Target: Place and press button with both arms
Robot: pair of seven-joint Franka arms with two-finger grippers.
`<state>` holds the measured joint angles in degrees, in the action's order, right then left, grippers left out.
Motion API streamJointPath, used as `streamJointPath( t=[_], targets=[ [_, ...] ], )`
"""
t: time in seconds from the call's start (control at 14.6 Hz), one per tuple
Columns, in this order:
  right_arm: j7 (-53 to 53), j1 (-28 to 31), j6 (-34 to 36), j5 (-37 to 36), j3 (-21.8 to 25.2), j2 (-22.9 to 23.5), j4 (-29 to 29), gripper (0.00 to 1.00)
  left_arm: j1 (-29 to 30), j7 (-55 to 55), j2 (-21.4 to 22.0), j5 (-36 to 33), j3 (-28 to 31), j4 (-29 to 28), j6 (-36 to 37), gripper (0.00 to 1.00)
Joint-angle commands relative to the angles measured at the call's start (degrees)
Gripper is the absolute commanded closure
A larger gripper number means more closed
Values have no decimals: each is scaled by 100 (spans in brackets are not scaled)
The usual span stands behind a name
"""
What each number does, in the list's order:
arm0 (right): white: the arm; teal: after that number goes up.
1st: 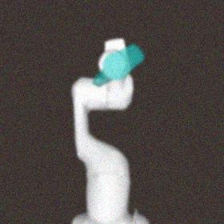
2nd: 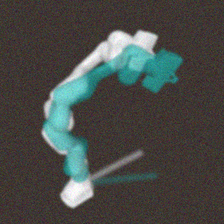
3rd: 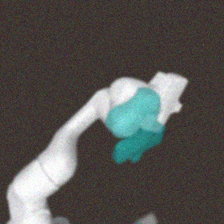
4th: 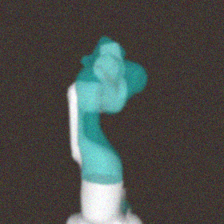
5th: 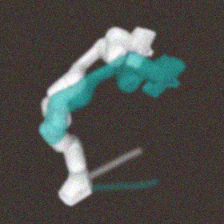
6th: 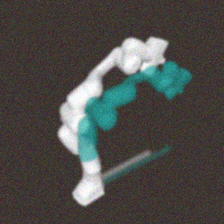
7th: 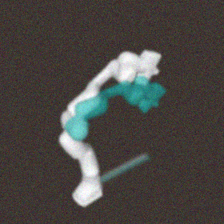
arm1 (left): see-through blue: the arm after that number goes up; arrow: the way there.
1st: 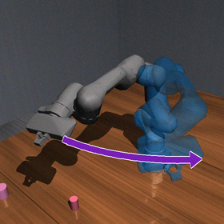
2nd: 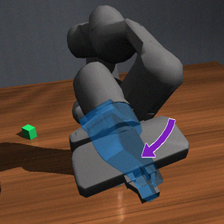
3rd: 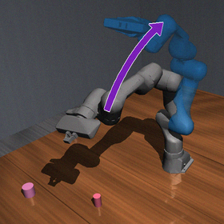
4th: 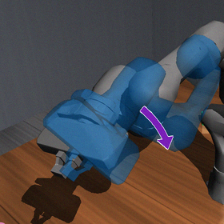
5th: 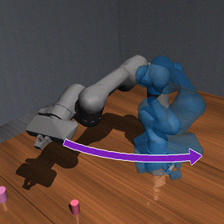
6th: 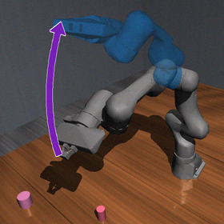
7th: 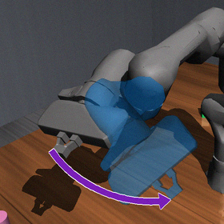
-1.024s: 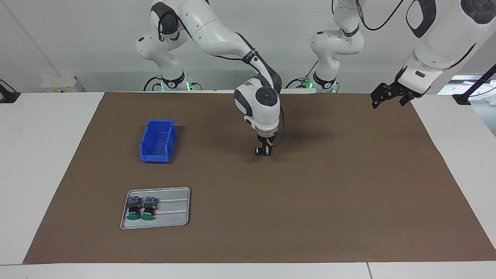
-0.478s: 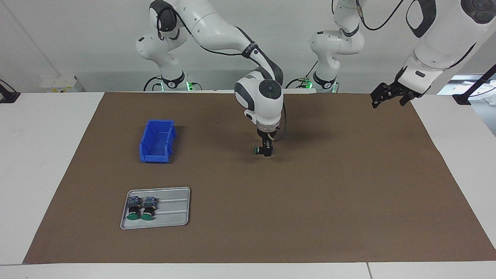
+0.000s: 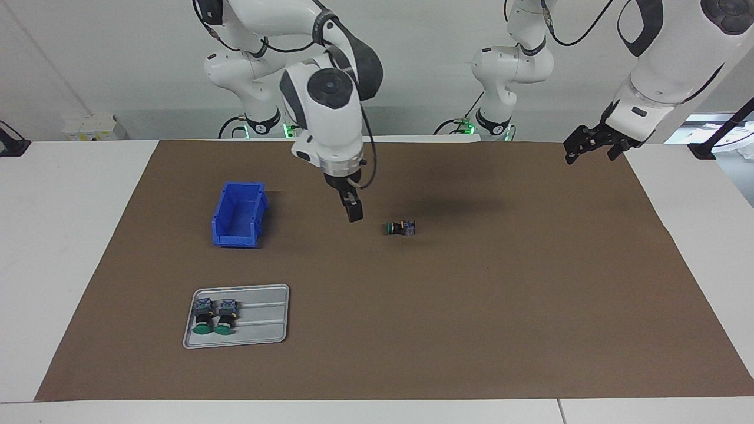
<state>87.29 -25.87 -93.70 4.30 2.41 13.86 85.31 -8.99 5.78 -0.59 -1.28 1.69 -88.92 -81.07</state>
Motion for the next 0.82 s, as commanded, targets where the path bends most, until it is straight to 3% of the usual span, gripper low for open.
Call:
streamJointPath(
  t=[0.0, 0.34, 0.75],
  targets=[
    [-1752, 712, 569, -43, -65, -646, 170, 3, -42, 99, 173, -39, 42, -204, 13, 0],
    [-4664, 1908, 1467, -61, -48, -1350, 179, 3, -50, 108, 208, -39, 33, -353, -48, 0],
    [-7934, 2674, 1495, -280, -48, -1509, 337, 2, -322, 1405, 454, -30, 7, -775, -339, 0]
  ],
)
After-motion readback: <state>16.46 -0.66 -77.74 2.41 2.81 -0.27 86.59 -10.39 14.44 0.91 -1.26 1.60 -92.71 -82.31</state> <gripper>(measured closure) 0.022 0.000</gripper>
